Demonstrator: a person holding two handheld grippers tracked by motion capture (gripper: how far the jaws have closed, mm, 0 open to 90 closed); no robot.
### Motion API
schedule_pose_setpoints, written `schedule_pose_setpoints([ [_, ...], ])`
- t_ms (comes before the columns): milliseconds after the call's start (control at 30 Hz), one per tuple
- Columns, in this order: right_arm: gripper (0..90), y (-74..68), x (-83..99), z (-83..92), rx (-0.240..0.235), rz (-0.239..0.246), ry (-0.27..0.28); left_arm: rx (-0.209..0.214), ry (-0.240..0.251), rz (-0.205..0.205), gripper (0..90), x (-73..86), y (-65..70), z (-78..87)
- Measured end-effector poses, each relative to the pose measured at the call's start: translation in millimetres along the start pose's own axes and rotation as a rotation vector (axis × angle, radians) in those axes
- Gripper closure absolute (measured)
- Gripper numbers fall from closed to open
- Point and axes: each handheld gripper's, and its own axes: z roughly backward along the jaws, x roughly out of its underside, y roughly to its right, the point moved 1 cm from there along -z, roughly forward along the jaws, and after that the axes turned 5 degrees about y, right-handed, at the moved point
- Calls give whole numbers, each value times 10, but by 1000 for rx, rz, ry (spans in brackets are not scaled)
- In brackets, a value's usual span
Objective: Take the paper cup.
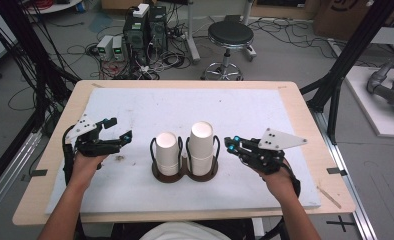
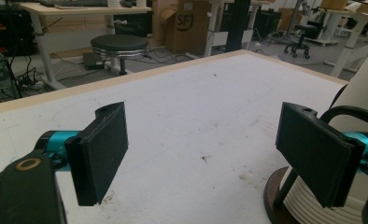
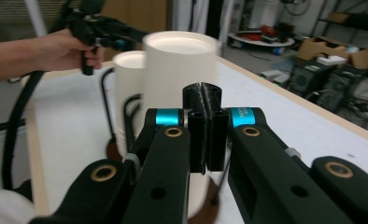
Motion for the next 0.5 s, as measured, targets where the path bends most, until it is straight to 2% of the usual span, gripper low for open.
schedule_pose_setpoints([
  [167, 886, -133, 59, -223, -54, -7, -15, -2, 8, 3, 171, -3, 1, 27],
  [267, 885, -202, 102, -347, -79, 6, -25, -4, 5, 4, 172, 3, 5, 34],
  [500, 886, -304, 100, -517, -118, 34, -16, -4, 4, 0, 173, 0, -1, 29],
])
